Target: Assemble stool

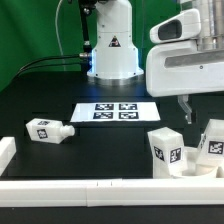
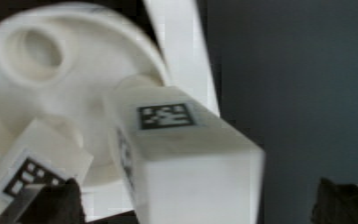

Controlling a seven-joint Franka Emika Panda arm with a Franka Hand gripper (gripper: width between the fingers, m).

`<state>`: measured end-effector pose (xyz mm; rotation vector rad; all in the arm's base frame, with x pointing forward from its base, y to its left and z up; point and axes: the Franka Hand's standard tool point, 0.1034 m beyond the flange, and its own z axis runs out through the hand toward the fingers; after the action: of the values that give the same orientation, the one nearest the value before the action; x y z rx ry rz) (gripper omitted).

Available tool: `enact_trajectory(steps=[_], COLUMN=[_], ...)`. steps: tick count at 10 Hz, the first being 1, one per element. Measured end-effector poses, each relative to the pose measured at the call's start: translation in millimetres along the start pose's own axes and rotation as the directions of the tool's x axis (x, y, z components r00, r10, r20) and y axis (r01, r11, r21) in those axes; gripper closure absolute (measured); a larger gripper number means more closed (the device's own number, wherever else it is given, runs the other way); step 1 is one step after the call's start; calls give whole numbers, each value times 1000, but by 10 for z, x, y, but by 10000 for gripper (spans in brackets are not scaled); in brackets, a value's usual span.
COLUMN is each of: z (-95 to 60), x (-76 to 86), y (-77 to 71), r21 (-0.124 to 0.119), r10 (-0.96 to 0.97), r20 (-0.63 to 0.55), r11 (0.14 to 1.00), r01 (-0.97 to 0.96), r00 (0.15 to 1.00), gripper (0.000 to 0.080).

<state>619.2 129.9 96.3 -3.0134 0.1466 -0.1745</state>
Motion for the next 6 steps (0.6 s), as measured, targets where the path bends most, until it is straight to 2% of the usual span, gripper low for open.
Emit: enact_trajectory(steps=[3, 4, 5, 6], z=[6, 0, -34, -32], x=[4, 8, 64, 74], y=[14, 16, -41, -103], r21=[-2, -20, -48, -42], r10=[-110, -269, -482, -607], r20=[-2, 13, 48, 100], r11=[994, 963, 874, 789], r01=[110, 269, 484, 613], r00=[994, 963, 875, 788], gripper=[150, 150, 150, 150])
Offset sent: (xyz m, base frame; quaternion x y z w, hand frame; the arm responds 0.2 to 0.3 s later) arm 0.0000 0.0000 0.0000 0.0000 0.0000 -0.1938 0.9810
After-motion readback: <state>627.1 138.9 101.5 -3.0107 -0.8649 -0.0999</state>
